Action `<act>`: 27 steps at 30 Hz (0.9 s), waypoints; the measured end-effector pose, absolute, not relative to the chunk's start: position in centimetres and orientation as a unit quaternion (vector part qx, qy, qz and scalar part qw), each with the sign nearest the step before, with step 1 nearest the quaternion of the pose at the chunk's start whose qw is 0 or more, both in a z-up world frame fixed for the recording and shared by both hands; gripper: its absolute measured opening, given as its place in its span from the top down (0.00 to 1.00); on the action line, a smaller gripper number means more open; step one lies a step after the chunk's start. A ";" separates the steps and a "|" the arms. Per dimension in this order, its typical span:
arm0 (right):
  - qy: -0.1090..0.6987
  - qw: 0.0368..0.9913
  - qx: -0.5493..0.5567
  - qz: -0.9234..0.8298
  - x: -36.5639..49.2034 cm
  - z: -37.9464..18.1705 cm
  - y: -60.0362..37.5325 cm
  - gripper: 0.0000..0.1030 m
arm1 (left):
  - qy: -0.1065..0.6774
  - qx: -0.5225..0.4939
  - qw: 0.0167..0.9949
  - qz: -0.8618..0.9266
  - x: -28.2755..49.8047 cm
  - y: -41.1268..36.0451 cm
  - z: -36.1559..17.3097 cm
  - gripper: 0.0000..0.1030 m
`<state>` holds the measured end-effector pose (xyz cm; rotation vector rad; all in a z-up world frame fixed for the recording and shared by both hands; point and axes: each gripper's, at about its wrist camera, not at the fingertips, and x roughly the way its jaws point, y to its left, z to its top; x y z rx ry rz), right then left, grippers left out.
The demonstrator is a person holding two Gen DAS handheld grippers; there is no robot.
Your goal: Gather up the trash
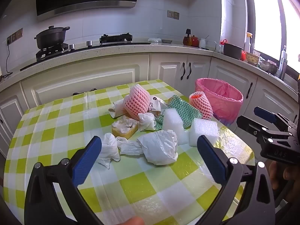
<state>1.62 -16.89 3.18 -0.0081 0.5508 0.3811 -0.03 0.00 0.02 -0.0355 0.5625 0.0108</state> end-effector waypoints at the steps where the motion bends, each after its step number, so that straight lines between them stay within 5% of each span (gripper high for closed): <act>1: 0.271 0.944 -0.005 0.187 1.6 3.2 -16.9 0.13 | 0.278 -0.017 0.960 0.006 0.0 0.0 0.0 0.04; 27: 0.270 0.945 -0.005 0.186 1.6 3.3 -17.1 0.13 | 0.278 -0.019 0.961 0.005 0.0 0.0 0.0 0.04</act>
